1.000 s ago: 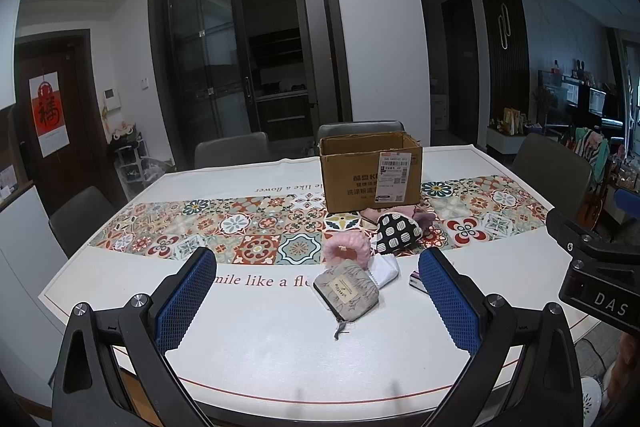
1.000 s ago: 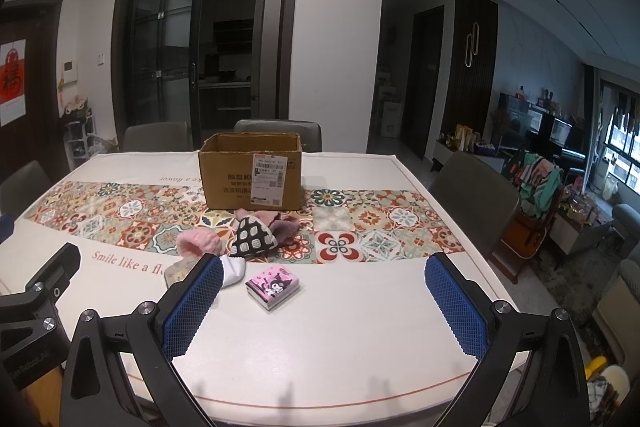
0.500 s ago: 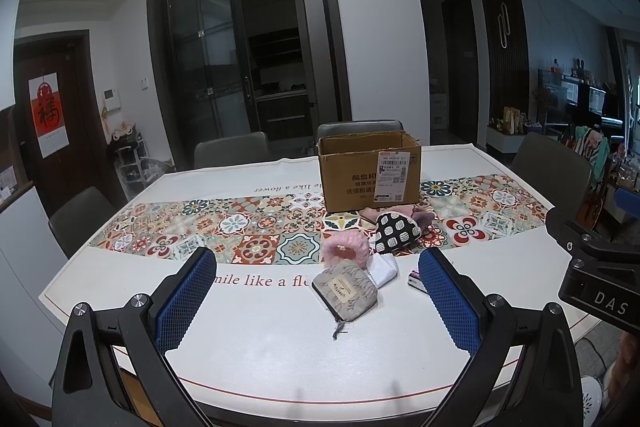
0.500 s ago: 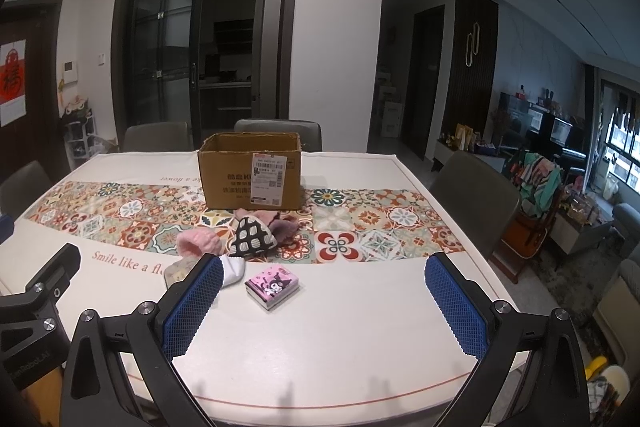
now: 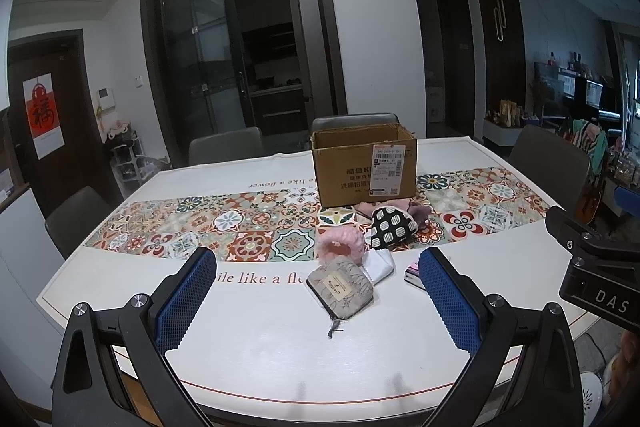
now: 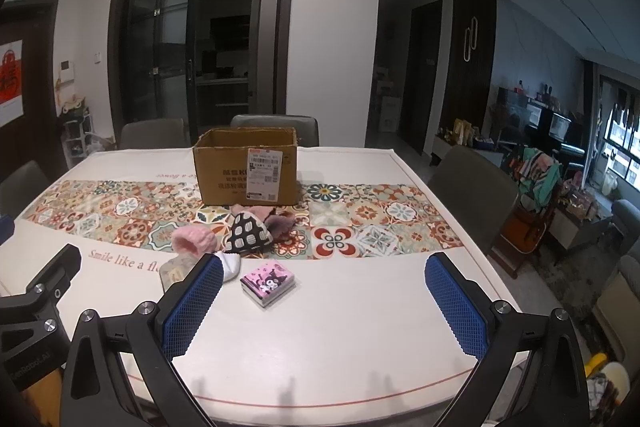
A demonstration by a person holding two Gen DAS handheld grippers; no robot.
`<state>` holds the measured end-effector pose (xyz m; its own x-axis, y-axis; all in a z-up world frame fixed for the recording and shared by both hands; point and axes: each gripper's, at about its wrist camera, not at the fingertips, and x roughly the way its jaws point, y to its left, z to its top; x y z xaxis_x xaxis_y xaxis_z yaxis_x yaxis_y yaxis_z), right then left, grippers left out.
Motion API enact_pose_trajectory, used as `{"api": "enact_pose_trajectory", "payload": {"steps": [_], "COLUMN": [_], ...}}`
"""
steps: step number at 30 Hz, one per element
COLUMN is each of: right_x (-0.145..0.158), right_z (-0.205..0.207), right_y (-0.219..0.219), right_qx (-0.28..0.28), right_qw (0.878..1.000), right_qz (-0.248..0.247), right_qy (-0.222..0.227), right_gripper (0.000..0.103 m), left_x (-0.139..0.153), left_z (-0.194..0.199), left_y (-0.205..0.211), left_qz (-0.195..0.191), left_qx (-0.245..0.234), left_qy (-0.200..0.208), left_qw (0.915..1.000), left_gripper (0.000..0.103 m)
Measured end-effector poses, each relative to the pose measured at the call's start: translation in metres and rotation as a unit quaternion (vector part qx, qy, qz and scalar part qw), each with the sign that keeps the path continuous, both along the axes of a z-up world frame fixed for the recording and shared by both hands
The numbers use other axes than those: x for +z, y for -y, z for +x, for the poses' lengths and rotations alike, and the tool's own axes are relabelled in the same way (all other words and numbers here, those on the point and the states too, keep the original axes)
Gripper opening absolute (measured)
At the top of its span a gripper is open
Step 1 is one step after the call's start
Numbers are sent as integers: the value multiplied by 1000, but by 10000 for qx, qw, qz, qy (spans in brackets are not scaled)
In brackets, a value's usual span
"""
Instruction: Organize soft objects
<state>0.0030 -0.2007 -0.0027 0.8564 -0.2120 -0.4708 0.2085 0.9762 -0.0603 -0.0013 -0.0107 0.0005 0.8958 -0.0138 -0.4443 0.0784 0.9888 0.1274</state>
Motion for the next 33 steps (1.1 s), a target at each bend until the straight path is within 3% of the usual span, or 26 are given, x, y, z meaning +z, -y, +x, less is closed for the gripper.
{"api": "enact_pose_trajectory", "payload": {"steps": [18, 33], "right_x": [-39, -88], "right_z": [53, 135], "right_y": [1, -9], "right_qx": [352, 700], "right_qw": [9953, 9783], "right_qz": [140, 181], "right_qy": [-892, -1941], "right_gripper": [102, 102], "left_x": [-46, -100], "left_z": [55, 129], "left_y": [10, 17], "left_qz": [269, 429], "left_qx": [-232, -713], "left_qy": [-781, -1584], "left_qw": [9963, 9839], "left_gripper": [102, 97]}}
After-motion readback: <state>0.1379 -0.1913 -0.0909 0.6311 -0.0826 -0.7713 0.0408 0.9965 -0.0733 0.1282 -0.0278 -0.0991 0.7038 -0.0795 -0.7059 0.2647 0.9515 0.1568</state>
